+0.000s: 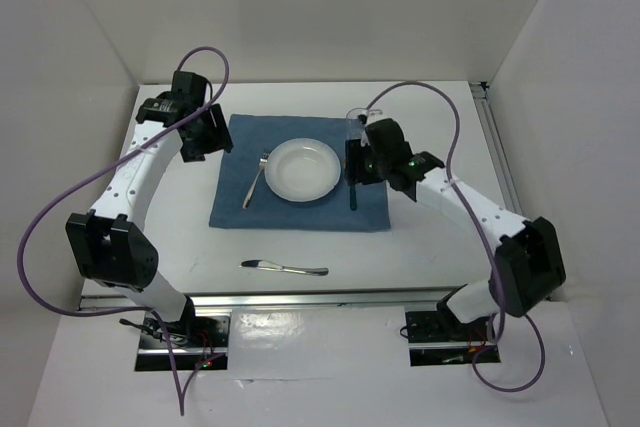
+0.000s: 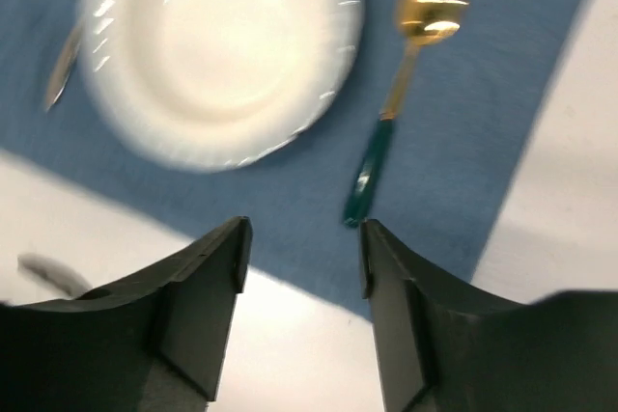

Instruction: Set the dinner table for one person

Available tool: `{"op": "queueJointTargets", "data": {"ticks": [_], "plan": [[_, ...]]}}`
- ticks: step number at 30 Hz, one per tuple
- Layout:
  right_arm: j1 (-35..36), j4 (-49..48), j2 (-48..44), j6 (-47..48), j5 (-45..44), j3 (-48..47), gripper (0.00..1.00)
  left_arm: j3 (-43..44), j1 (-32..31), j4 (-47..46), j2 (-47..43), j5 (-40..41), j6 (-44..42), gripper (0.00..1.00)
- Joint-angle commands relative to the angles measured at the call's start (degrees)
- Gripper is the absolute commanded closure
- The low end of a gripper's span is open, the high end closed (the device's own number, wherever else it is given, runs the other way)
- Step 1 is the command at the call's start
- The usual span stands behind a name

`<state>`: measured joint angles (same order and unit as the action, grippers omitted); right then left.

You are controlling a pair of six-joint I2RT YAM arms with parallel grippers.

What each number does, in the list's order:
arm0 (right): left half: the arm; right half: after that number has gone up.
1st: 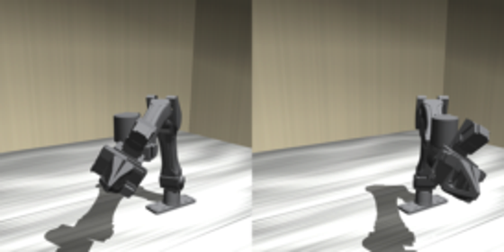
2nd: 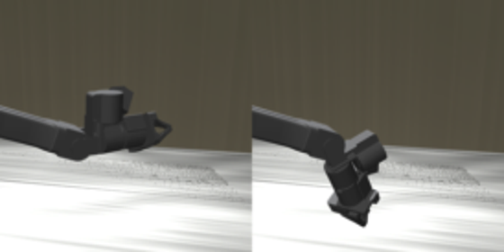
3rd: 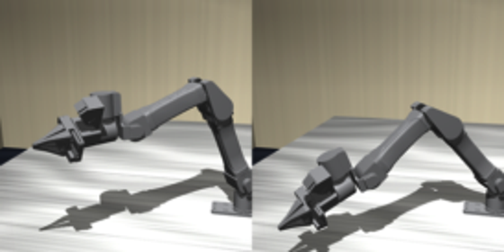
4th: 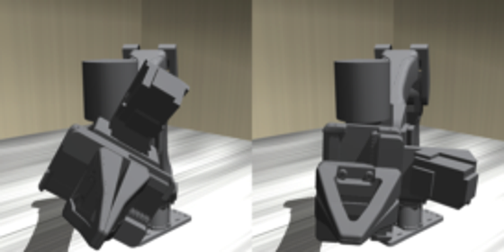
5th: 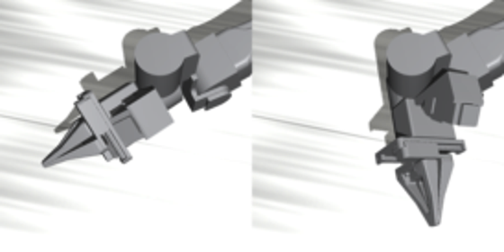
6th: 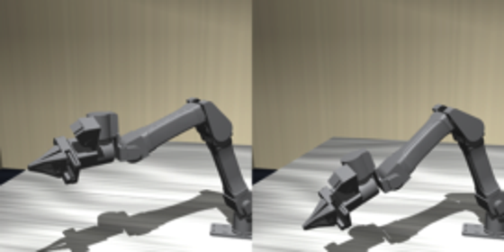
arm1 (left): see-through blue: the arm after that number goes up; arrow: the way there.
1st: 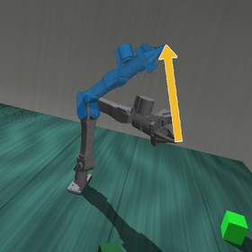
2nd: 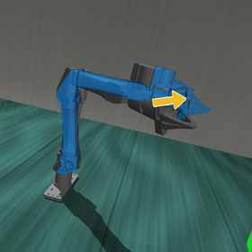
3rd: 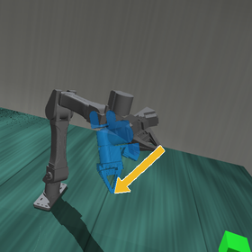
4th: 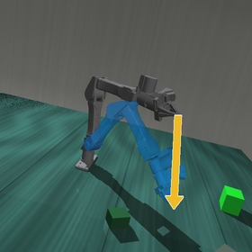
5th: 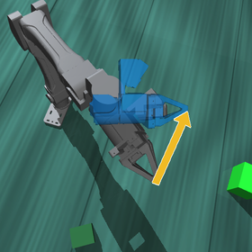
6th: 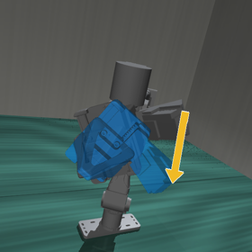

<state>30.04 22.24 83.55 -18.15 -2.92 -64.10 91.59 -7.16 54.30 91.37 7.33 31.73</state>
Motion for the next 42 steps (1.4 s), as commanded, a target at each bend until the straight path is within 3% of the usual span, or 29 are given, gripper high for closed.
{"op": "queueJointTargets", "data": {"ticks": [1, 3, 6, 17, 34, 42], "plan": [[8.3, 0.7, -3.0, 12.9, 7.6, 3.5, 0.37, 0.1, 0.4, -0.9, -2.5, -0.3, -0.1, 0.24], [15.3, 1.9, -3.0, 17.9, 8.6, 4.8, 0.24, 0.1, 0.4, -0.9, -2.5, 0.2, -0.1, 0.24], [21.4, 1.4, 0.0, 19.8, 6.4, 6.2, 0.17, 0.6, 0.4, -0.9, -2.5, 0.2, -0.1, 0.24], [33.7, -2.2, 12.6, 24.2, 7.4, 5.7, 0.17, 0.6, 0.9, 0.3, -4.2, 3.2, -0.6, 0.24], [37.2, -11.0, 21.6, 21.5, 2.3, 6.2, 0.32, 0.1, 2.5, 0.3, -4.2, 2.2, -0.6, 0.24], [37.2, -11.0, 25.7, 22.0, 1.8, 5.1, 0.49, -1.0, 2.5, -0.3, -4.7, 2.2, -0.6, 0.24]]}}
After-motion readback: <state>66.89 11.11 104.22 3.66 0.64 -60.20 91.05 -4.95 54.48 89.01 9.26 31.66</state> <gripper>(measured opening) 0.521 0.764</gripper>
